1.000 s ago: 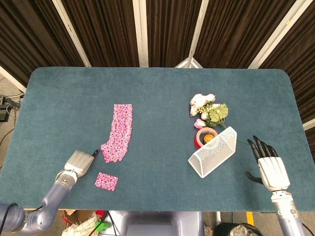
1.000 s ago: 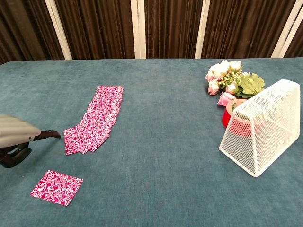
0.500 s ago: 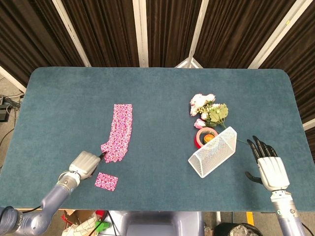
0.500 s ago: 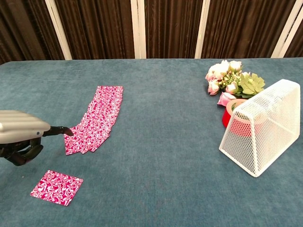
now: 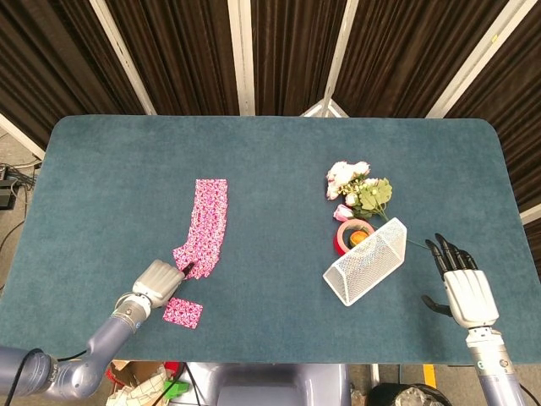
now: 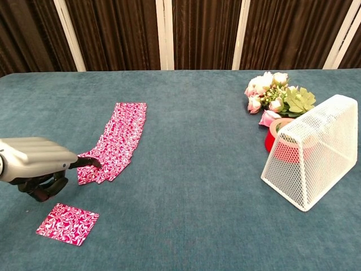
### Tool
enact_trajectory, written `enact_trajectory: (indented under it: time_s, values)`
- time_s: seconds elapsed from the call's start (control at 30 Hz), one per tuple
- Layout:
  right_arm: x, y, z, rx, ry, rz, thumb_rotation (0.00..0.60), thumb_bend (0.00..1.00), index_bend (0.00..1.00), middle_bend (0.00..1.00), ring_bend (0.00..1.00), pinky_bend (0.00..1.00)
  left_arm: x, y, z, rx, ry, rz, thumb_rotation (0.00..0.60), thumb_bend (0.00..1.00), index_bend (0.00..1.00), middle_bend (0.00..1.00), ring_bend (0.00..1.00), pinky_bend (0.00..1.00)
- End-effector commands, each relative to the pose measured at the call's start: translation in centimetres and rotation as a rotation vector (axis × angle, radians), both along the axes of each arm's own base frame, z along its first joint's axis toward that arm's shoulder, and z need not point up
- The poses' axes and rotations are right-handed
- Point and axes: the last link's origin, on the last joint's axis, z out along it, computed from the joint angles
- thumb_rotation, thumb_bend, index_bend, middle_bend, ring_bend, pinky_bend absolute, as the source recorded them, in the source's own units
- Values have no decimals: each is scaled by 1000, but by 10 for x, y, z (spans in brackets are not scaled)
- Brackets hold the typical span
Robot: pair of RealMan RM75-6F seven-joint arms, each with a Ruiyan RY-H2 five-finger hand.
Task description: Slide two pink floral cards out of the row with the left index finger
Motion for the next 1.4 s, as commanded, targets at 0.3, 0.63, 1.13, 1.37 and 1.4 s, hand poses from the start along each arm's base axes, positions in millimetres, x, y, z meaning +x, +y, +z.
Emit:
enact_trajectory:
  time_s: [0.3, 0.63, 1.13, 1.37, 1.4]
  values:
    - [0, 1, 0, 3, -11, 3, 600, 181, 0, 0, 129, 177, -17, 1, 7, 33, 53, 61, 600, 975, 20, 812, 745, 666]
    - [2, 1, 1, 4, -18, 9, 600, 181, 0, 0, 132, 177, -28, 3, 9, 28, 70, 91, 600, 977, 28, 812, 745, 666]
    - [3, 1, 2, 3, -29, 16, 600, 181, 0, 0, 132, 177, -48, -5, 32, 53, 149, 160, 600, 979, 47, 812, 745, 666]
    - [2, 2, 3, -4, -36, 14, 600, 181, 0, 0, 134, 177, -64, -7, 39, 65, 196, 199, 600, 980, 48, 812, 746, 666]
    - [2, 2, 3, -4, -36, 13, 600, 181, 0, 0, 134, 177, -65, -7, 41, 68, 198, 201, 600, 980, 48, 812, 746, 666]
